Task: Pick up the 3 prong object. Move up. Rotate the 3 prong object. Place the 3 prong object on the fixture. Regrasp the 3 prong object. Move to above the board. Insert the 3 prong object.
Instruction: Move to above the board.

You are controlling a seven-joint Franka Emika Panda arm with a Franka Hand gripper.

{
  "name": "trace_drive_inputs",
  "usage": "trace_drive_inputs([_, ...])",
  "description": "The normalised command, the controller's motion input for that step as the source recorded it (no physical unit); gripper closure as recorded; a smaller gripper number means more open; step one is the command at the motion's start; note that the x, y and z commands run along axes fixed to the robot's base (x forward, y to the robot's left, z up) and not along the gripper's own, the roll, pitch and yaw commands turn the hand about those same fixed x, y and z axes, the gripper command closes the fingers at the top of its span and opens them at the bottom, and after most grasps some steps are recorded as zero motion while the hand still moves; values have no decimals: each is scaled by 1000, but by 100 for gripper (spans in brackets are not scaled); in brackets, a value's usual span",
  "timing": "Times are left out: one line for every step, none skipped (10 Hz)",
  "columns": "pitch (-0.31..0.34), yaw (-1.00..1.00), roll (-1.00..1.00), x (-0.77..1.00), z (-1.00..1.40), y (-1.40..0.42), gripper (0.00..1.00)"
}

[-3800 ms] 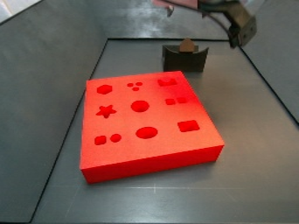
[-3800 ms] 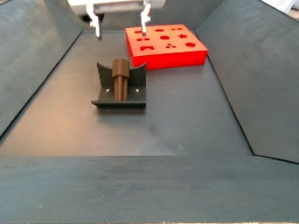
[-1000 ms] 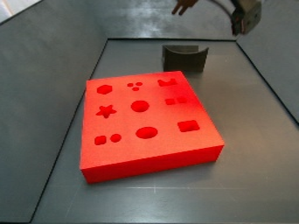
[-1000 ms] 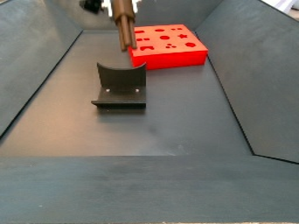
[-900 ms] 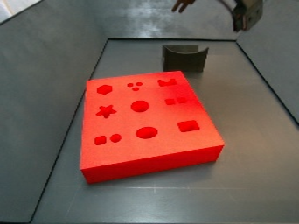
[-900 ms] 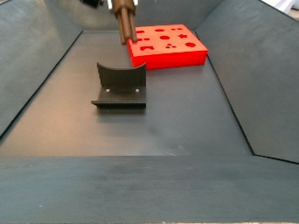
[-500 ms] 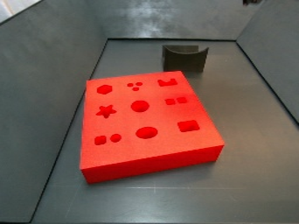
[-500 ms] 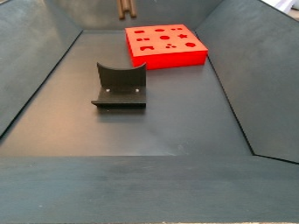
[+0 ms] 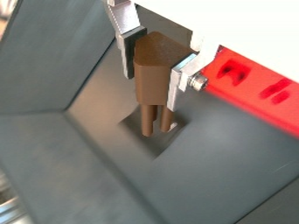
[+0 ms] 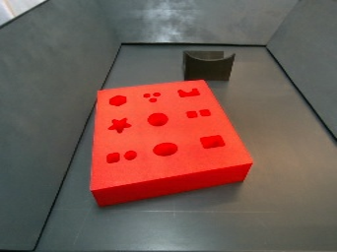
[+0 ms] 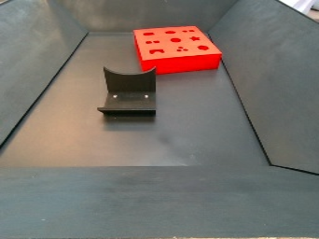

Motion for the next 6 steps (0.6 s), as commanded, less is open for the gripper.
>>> trace_drive_inputs([-139, -73, -1000, -526, 273, -1000, 100])
trace_drive_inputs([-142, -78, -1000, -541, 276, -1000, 100])
trace_drive_inputs([-145, -88, -1000, -587, 284, -1000, 100])
trace_drive_inputs([-146, -92, -1000, -609, 284, -1000, 100])
trace_drive_inputs([-155, -98, -1000, -418, 178, -582, 100])
trace_drive_inputs([-156, -100, -1000, -236, 76, -226, 100])
